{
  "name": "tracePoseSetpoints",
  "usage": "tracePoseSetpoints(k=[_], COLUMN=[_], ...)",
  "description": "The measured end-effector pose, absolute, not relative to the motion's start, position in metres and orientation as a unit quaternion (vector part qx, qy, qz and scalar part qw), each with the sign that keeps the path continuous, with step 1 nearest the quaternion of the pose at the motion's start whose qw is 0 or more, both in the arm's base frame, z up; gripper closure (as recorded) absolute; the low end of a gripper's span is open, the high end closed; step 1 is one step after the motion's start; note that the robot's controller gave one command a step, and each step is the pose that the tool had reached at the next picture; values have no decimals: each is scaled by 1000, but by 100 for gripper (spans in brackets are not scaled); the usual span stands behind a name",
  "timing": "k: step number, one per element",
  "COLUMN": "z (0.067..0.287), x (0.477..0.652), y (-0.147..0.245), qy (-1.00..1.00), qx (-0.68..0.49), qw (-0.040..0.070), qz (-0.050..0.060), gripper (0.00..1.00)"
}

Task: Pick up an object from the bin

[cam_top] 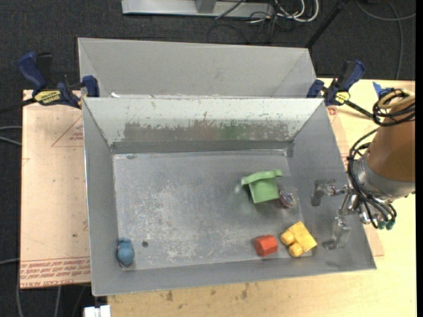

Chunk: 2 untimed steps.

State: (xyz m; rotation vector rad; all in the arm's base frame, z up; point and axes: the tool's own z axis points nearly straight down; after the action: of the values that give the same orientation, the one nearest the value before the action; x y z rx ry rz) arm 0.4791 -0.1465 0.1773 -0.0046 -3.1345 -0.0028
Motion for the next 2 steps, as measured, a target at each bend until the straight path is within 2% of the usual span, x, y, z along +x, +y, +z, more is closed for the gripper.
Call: tracePoseSetpoints(k=[1,2], z=[67,90], x=[526,503], y=[-97,-150], qy=[-1000,-980], qx=[30,200], qw=[1,-1], qz=[-2,1], gripper=[0,0])
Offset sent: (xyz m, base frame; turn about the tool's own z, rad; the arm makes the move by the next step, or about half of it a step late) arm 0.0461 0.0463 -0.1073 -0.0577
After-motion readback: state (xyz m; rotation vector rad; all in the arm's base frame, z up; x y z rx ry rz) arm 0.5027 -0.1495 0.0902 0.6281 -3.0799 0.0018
